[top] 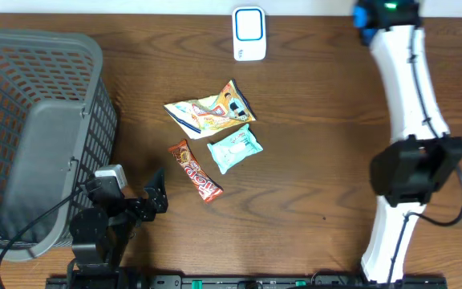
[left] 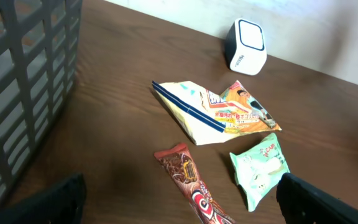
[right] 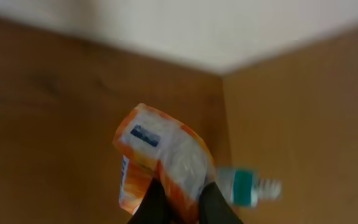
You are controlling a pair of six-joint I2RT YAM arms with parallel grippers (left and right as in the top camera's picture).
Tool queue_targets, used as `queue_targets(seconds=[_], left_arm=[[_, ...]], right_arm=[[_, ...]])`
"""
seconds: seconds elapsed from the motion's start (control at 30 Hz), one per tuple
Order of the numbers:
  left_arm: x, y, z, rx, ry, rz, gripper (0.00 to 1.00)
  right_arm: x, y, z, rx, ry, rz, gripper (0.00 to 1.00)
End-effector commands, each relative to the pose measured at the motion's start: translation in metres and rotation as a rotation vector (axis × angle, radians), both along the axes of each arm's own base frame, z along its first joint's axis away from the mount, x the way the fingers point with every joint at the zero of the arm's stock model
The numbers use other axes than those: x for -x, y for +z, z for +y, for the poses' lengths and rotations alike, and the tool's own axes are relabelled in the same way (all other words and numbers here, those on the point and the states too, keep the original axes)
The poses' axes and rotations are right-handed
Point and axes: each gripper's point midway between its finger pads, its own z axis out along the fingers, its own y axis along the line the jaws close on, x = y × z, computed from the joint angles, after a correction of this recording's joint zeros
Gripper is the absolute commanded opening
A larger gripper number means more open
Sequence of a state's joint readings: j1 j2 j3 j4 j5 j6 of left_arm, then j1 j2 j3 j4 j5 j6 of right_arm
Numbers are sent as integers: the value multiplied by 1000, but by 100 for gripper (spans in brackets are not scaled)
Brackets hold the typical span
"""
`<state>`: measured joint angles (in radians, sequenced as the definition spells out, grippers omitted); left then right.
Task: Scan the item barcode
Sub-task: 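Carry the tissue pack right and set it on the table's right side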
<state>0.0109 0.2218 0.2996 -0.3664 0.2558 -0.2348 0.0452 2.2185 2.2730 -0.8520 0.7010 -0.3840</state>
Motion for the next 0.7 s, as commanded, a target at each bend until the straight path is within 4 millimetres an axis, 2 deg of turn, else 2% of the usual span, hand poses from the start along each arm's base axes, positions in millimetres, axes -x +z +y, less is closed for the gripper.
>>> queue_targets(seconds=[0.0, 0.1, 0.13, 0.2, 0.3, 0.43, 0.57, 0.6, 0.67], left_arm=[[0, -1, 1, -14, 0, -1, 98], [0, -1, 1, -14, 0, -1, 98], [0, -1, 1, -14, 0, -1, 98], [0, -1, 1, -15, 0, -1, 98], [0, -1, 1, -14, 0, -1, 98], [0, -1, 1, -14, 0, -1, 98], [0, -1, 1, -15, 0, -1, 98], [0, -1, 1, -14, 0, -1, 98], [0, -1, 1, -14, 0, -1, 98]], right_arm=[[21, -64, -66, -54, -155, 88, 1], [40, -87, -107, -33, -246, 123, 1], [52, -100, -130, -18, -298, 140, 1], [70, -113, -160, 25, -370, 161, 1], [93, -132, -193, 32, -442, 185, 1], [119, -150, -222, 6, -519, 190, 2], [142, -169, -240, -54, -580, 193, 4], [147, -173, -243, -63, -588, 199, 7], [153, -175, -248, -75, -620, 183, 19]])
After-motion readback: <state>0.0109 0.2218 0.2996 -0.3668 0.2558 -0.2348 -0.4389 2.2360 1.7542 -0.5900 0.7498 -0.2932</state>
